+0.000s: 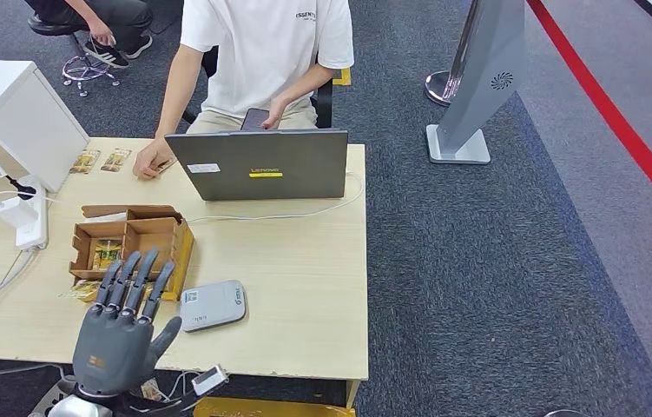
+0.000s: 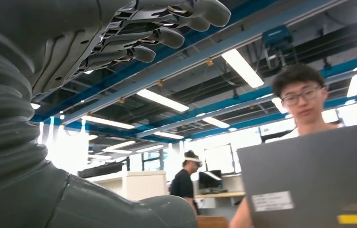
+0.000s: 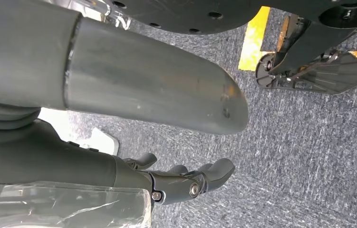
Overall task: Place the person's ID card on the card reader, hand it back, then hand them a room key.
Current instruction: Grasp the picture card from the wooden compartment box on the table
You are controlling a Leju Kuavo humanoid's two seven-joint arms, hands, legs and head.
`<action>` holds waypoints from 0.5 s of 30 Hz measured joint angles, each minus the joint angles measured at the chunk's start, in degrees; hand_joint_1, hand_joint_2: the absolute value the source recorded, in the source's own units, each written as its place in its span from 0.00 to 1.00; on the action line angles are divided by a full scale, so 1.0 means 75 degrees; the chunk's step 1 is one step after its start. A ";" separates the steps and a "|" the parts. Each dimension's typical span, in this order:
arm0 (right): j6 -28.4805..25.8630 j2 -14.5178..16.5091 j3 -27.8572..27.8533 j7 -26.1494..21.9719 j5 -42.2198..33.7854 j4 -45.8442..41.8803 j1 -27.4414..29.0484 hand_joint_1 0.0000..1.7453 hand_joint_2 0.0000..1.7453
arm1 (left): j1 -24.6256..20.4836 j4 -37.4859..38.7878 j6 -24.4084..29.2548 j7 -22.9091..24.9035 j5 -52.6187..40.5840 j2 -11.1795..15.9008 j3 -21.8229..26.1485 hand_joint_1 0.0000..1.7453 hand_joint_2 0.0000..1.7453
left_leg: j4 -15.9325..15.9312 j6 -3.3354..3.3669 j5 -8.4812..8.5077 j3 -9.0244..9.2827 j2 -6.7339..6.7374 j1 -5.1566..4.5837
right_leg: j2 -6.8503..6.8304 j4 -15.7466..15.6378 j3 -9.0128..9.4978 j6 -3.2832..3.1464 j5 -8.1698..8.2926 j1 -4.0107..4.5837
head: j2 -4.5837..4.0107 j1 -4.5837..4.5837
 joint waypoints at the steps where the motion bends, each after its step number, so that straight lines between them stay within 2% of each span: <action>1: 0.0002 0.0002 0.0000 0.0017 0.0024 0.0000 0.0000 0.00 0.00 | -0.0022 0.0134 0.0005 0.0066 0.0001 -0.0023 0.0157 0.00 1.00 | 0.0000 0.0000 0.0000 0.0000 0.0000 0.0000 | 0.0000 0.0000 -0.0001 0.0000 0.0000 0.0000 | 0.0000 -0.0001; 8: 0.0023 0.0006 0.0000 0.0071 0.0150 0.0000 -0.0002 0.00 0.00 | -0.0406 0.1231 -0.0082 0.0961 0.0000 -0.0003 0.1069 0.00 1.00 | 0.0000 0.0000 0.0000 0.0000 0.0000 0.0004 | 0.0000 0.0000 -0.0001 0.0000 -0.0001 0.0002 | -0.0001 -0.0001; 12: 0.0023 0.0010 0.0000 0.0070 0.0176 0.0000 -0.0008 0.00 0.00 | -0.0622 0.1853 -0.0293 0.1580 -0.0001 0.0142 0.1142 0.00 1.00 | 0.0000 0.0000 0.0000 -0.0001 0.0000 0.0003 | -0.0001 0.0000 0.0000 0.0000 0.0000 0.0002 | -0.0001 -0.0001; 15: 0.0022 0.0020 0.0000 0.0070 0.0208 0.0000 -0.0013 0.00 0.00 | -0.0740 0.2158 -0.0383 0.1816 -0.0007 0.0223 0.1143 0.00 1.00 | 0.0000 0.0000 0.0000 -0.0001 0.0001 0.0003 | -0.0001 0.0000 -0.0001 0.0000 0.0000 0.0001 | 0.0000 0.0000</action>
